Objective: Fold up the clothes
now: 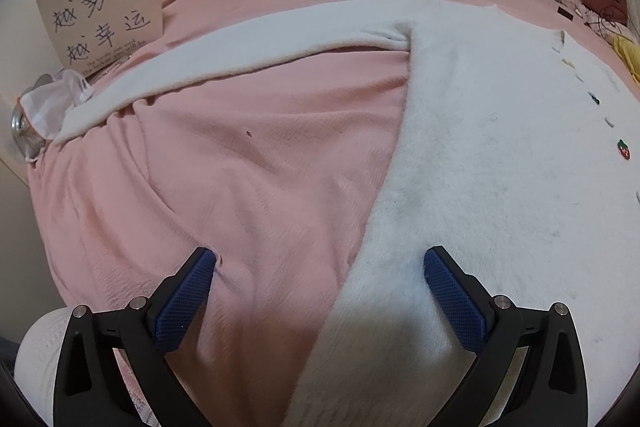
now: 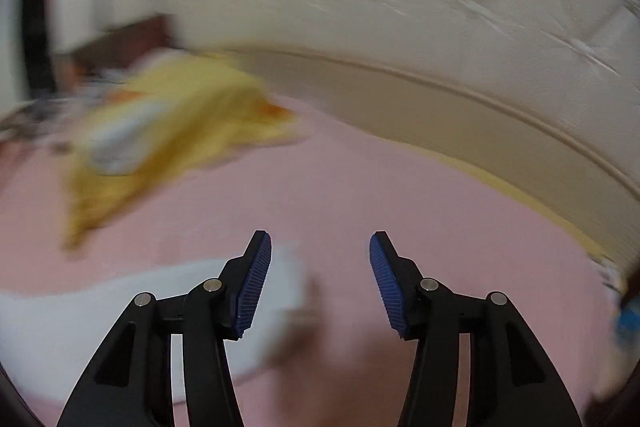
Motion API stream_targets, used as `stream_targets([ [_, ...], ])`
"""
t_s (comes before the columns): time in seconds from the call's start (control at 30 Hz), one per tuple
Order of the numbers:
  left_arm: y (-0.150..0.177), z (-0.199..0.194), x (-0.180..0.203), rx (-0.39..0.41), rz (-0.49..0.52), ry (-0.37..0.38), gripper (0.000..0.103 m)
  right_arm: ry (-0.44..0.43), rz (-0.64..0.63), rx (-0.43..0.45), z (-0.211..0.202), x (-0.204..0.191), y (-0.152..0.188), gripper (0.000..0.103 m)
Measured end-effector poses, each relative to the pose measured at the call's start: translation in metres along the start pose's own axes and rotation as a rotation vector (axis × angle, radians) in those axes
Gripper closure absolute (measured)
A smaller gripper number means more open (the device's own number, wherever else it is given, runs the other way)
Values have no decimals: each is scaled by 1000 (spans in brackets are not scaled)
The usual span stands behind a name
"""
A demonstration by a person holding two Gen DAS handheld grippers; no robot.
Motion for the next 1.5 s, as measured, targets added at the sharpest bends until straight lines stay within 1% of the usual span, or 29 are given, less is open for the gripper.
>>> stream_targets([
  [0.03,0,0,0,1,0,0,0,-115,-46,-56,6,-26,8,46],
  [0.07,0,0,0,0,-1,0,0,-202,-75,-128,14,-46,18,45],
  [0.1,0,-1,0,-2,-1,1,0,-233,-106,-185,21,-58,28,45],
  [0.17,1,-2,1,-7,-3,4,0,-163,-169,-267,37,-64,49,45],
  [0.2,1,-2,1,-9,-4,7,0,-122,-170,-285,42,-58,54,45],
  [0.27,1,-2,0,-9,-5,12,0,-24,-101,-265,44,-28,51,45],
  [0.3,0,-2,-1,-8,-4,13,0,66,-71,-251,42,-9,47,45],
  [0.33,0,-2,-1,-7,-2,13,0,186,-62,-232,36,10,39,45],
  [0.37,-1,-2,-1,-7,-2,13,0,286,-69,-216,30,24,32,45],
  [0.4,-1,-2,-1,-7,-1,13,0,338,-70,-200,21,33,24,45],
  [0.47,-2,-4,-1,-4,1,11,0,287,-56,-153,-5,28,8,45],
  [0.5,-3,-5,-2,0,0,8,0,250,-67,-119,-22,16,3,45],
  [0.57,-4,-12,-3,13,0,-4,0,169,-130,-37,-66,-23,-3,44],
  [0.63,-6,-22,-5,37,2,-16,0,54,-209,29,-116,-77,3,34],
  [0.67,-9,-33,-5,73,13,-15,0,-14,-244,56,-145,-107,11,23],
  [0.7,-11,-45,-5,109,24,-14,0,-84,-273,78,-171,-136,21,19],
  [0.77,-15,-71,-4,184,46,4,0,-236,-307,85,-227,-191,53,19],
  [0.87,-11,-106,-1,239,53,88,0,-431,-314,25,-299,-256,119,19],
  [0.93,-1,-127,3,256,52,167,0,-518,-312,-28,-332,-285,164,19],
  [0.97,5,-137,6,263,54,200,0,-531,-322,-47,-344,-298,181,19],
  [1.0,10,-144,8,270,65,214,0,-534,-340,-61,-360,-309,203,19],
  [1.07,18,-157,17,277,111,212,0,-525,-383,-70,-391,-324,241,19],
  [1.1,24,-165,22,284,135,228,0,-520,-398,-73,-402,-327,254,19],
  [1.13,29,-172,27,288,156,251,0,-523,-402,-76,-412,-327,264,19],
  [1.2,42,-183,38,284,178,330,0,-539,-413,-76,-432,-326,285,19],
  [1.23,45,-185,41,284,193,343,0,-539,-435,-65,-439,-326,292,19],
  [1.27,47,-187,45,286,213,337,0,-538,-453,-57,-441,-326,295,19],
  [1.33,49,-192,51,298,240,334,0,-533,-474,-44,-435,-326,290,19],
  [1.5,51,-202,55,327,264,340,0,-521,-442,-34,-432,-318,287,19],
])
Point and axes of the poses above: each gripper's, at about its wrist camera, not at the fingertips, and z roughly the way its jaws point, x to its right, y to its underside, the point moved 7 cm from there along z, roughly the way its jaws point, and after that the axes turned 1 degree about z, right-handed, at the moved point
